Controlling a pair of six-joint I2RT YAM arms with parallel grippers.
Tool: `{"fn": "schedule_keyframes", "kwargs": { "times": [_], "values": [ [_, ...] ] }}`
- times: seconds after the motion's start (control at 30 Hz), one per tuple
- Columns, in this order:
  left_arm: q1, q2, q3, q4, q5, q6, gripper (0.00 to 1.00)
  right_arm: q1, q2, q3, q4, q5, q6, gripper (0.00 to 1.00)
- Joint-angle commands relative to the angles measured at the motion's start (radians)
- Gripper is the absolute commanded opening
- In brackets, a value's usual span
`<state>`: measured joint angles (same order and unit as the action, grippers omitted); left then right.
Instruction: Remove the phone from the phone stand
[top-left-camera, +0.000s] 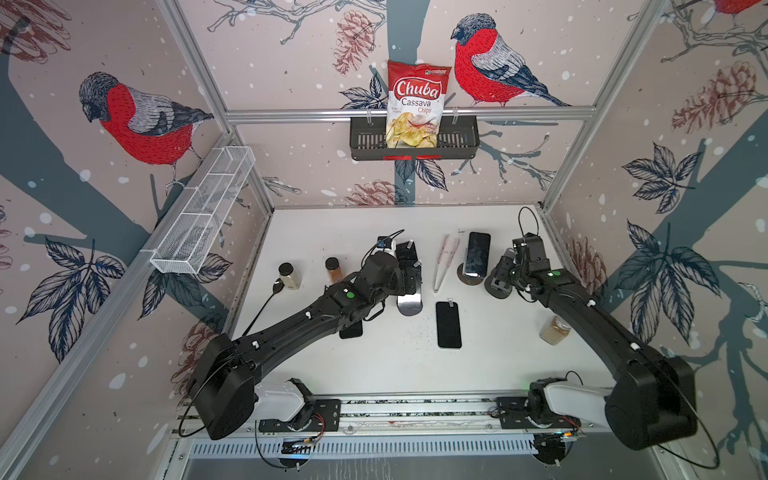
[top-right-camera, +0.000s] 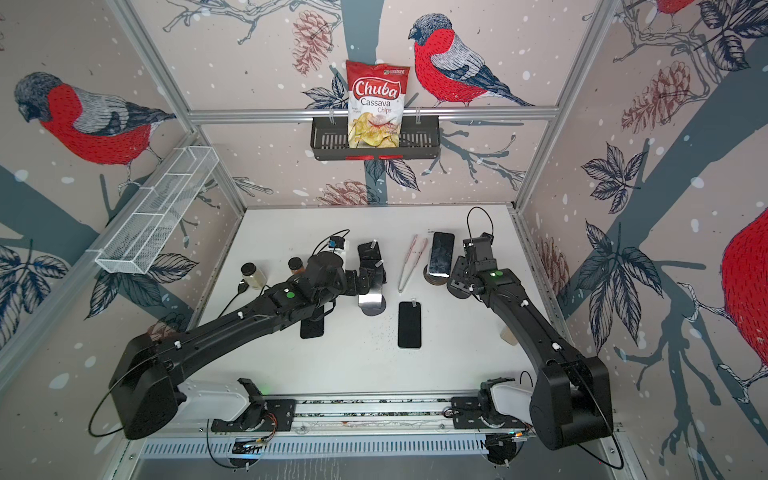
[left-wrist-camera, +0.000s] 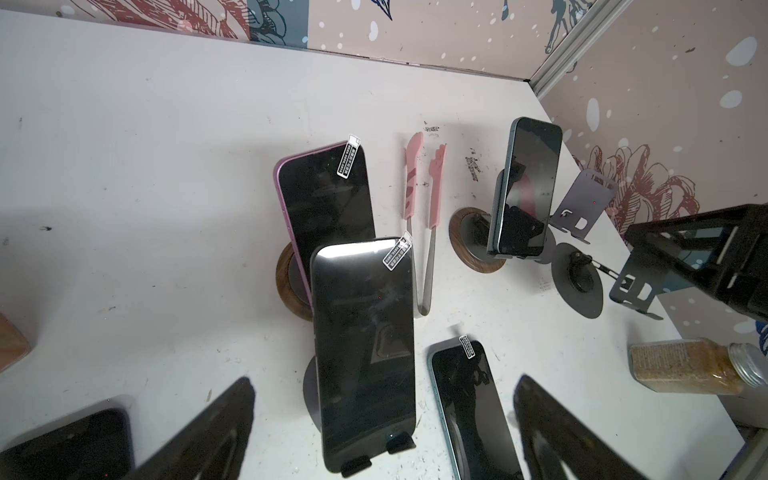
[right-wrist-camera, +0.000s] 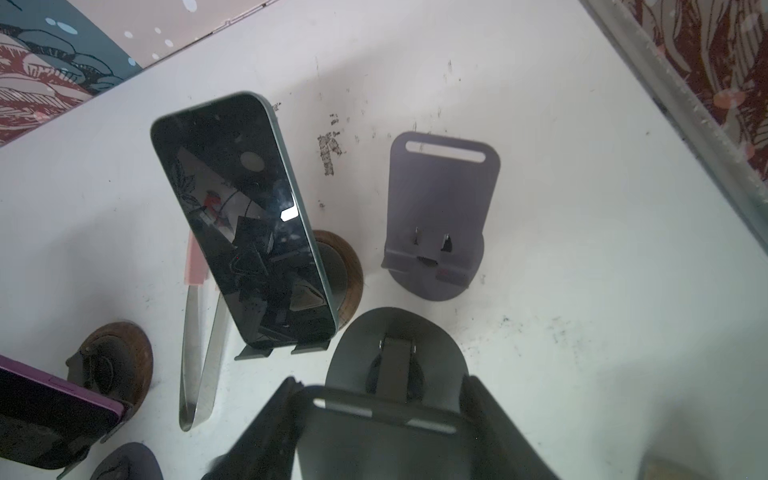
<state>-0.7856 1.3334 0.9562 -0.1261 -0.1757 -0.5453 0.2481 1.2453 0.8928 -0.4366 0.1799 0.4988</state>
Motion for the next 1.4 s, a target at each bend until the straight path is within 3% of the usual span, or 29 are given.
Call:
{"fn": "schedule_keyframes", "kwargs": {
  "times": [0.0,0.5,0.73,1.07,1.37],
  "values": [
    [0.003,0.007,0.012,0.043,0.012,0.014,0.96,0.002,0.003,-0.020,0.039,-0.001,0.032,0.54],
    [0.009,-0.003,0.000,0.023,-0.014,-0.002,0.96,0.006,0.083,-0.133,0.154,-0.001,0.061,0.56],
    [0.014,-0.008,-0.005,0.009,-0.025,-0.014,0.96,0.016,0.103,-0.153,0.162,0.019,0.068,0.61],
    [0.017,-0.042,-0.025,-0.015,-0.055,-0.041,0.96,0.022,0.059,-0.134,0.155,0.019,0.048,0.80],
    [0.017,-0.050,-0.034,-0.024,-0.064,-0.062,0.96,0.024,-0.022,-0.036,0.091,0.032,0.008,0.90]
  ]
}}
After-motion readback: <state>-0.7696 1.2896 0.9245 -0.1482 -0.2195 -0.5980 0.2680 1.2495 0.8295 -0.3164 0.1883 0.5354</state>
